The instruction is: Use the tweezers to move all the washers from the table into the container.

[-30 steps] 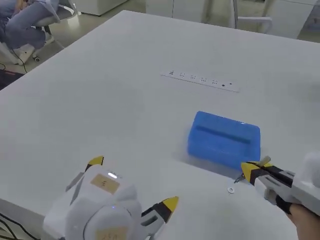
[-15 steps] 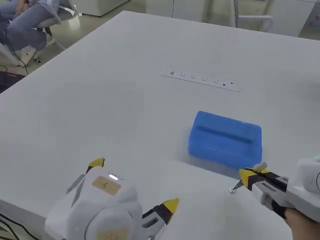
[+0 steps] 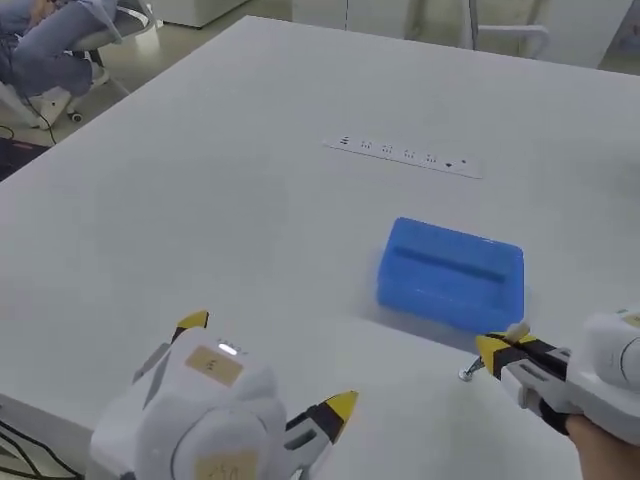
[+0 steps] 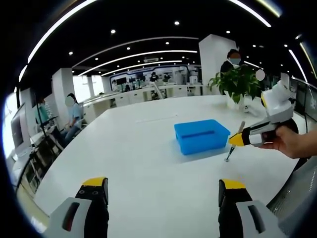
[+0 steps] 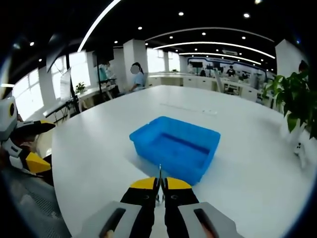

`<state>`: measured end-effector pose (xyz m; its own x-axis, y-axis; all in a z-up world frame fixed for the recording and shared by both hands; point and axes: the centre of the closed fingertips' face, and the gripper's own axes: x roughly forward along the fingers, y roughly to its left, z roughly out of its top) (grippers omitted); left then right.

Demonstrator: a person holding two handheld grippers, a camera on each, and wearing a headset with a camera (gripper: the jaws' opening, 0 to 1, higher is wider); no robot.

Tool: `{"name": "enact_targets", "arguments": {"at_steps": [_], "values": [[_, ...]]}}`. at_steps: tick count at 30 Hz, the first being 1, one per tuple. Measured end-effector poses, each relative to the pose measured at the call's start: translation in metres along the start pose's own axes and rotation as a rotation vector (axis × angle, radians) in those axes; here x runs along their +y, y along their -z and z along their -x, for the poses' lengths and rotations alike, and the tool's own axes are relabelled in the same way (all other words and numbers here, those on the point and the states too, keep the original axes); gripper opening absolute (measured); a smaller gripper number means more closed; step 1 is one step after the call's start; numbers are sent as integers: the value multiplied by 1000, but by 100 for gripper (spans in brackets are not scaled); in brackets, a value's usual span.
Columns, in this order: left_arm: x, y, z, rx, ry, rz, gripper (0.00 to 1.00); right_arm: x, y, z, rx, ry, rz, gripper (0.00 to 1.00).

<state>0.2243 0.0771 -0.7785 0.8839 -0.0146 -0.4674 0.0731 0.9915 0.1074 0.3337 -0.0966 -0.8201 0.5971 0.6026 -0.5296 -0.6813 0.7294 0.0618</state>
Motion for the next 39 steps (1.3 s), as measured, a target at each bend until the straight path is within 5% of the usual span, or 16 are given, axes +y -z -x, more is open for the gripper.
{"name": "enact_targets", "arguments": {"at_steps": [7, 14, 22, 28, 39], "values": [[1, 0, 1, -5, -2, 4, 94, 0, -16, 5, -26, -13, -3, 2], [0, -1, 1, -8, -2, 6, 94, -2, -52, 17, -102, -20, -10, 2], [-1, -2, 0, -14, 5, 13, 95, -17, -90, 18, -180, 27, 21, 2], [0, -1, 0, -10, 1, 13, 94, -33, -89, 4, -166, 73, 40, 2], [1, 1, 0, 1, -3, 12, 92, -42, -49, -28, -32, 82, 99, 2]]}}
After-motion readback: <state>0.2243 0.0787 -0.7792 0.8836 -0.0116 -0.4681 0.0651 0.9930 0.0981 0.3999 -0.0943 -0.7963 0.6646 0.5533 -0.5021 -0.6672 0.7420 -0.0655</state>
